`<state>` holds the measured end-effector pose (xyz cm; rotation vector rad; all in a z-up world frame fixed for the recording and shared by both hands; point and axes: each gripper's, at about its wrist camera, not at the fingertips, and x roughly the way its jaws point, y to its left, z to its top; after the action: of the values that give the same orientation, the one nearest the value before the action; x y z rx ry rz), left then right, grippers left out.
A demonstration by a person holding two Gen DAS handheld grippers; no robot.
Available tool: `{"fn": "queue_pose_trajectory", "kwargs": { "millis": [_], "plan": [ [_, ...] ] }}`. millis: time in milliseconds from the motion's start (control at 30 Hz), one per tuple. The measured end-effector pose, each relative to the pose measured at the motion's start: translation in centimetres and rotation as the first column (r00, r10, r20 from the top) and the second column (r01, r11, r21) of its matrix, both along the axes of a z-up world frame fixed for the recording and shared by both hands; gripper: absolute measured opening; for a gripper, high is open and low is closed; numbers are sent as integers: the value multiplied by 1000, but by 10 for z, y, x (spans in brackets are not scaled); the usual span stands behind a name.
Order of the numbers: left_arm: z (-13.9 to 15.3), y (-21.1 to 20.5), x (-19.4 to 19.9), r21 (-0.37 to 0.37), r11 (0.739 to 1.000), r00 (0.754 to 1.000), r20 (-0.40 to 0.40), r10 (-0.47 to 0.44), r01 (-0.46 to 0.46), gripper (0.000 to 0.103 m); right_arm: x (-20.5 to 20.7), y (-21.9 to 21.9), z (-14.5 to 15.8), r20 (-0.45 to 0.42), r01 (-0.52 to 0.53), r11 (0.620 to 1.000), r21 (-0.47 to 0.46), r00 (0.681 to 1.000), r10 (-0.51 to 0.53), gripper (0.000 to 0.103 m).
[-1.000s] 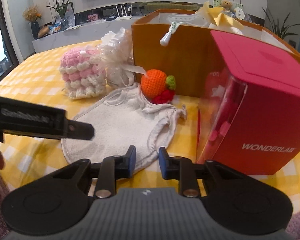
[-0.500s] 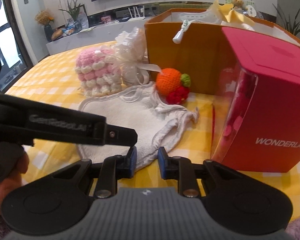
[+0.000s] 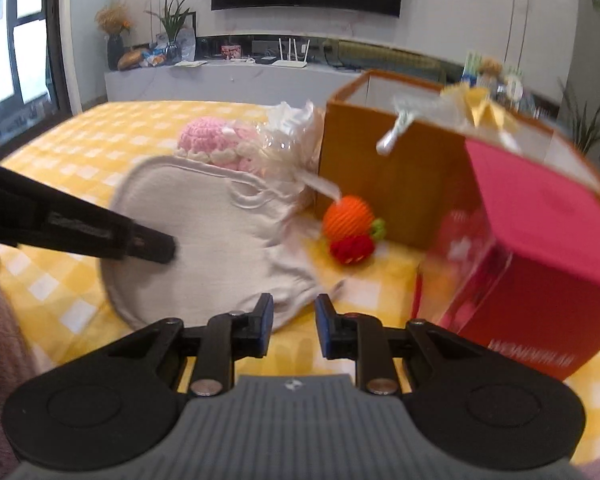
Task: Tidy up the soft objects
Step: 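Grasp the white bib with the left tool while the right tool grasps the orange crocheted fruit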
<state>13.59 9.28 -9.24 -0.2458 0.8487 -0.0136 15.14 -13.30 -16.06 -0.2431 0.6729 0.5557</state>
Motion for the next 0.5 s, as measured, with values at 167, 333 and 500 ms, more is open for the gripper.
{"fn": "queue_pose_trajectory", "kwargs": {
  "millis": [167, 333, 500],
  "plan": [
    [1, 7, -1, -8, 999, 999, 30, 31, -31, 5, 10, 16, 4, 88, 24, 993, -116, 996, -14, 29],
    [-5, 16, 1, -52, 997, 999, 2, 53, -53, 5, 23, 37, 1, 159, 16, 978, -206, 987, 17, 34],
    [-13, 23, 4, -89, 994, 997, -37, 66, -69, 5, 42, 56, -11, 206, 39, 948, -315, 978, 28, 44]
  ]
}}
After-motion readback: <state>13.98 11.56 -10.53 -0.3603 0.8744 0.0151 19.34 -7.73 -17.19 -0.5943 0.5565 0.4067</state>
